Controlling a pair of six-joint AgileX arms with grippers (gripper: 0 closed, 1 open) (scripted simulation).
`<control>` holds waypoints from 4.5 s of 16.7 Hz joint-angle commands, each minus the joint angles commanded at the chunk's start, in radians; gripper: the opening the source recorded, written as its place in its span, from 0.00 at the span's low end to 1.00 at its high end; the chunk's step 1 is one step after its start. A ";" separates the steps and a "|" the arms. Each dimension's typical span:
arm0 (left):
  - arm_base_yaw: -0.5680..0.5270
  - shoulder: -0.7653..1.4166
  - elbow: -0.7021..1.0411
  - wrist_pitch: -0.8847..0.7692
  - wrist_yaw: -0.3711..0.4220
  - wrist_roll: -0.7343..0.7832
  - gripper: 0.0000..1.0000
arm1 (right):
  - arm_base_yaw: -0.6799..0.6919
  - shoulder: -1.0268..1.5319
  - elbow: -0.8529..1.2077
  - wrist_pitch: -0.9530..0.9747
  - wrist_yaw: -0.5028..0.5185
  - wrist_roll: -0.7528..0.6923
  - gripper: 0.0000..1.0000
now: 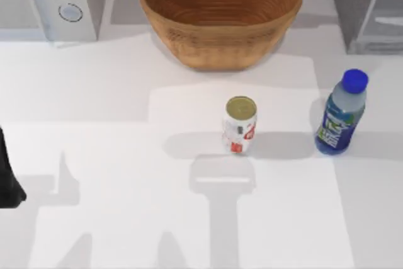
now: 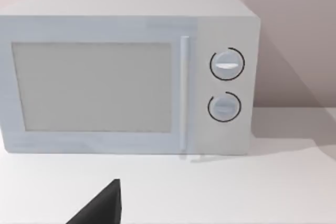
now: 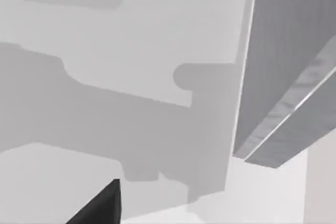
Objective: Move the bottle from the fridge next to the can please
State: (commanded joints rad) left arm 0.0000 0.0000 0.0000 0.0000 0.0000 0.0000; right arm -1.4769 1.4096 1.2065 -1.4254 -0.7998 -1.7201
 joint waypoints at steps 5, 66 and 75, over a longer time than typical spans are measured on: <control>0.000 0.000 0.000 0.000 0.000 0.000 1.00 | -0.272 0.325 0.091 -0.018 -0.114 -0.252 1.00; 0.000 0.000 0.000 0.000 0.000 0.000 1.00 | 1.439 0.230 -0.196 1.462 0.787 1.713 1.00; 0.000 0.000 0.000 0.000 0.000 0.000 1.00 | 1.441 0.529 0.181 1.386 0.791 1.715 1.00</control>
State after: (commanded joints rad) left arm 0.0000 0.0000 0.0000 0.0000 0.0000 0.0000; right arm -0.0361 1.9386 1.3877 -0.0392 -0.0086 -0.0048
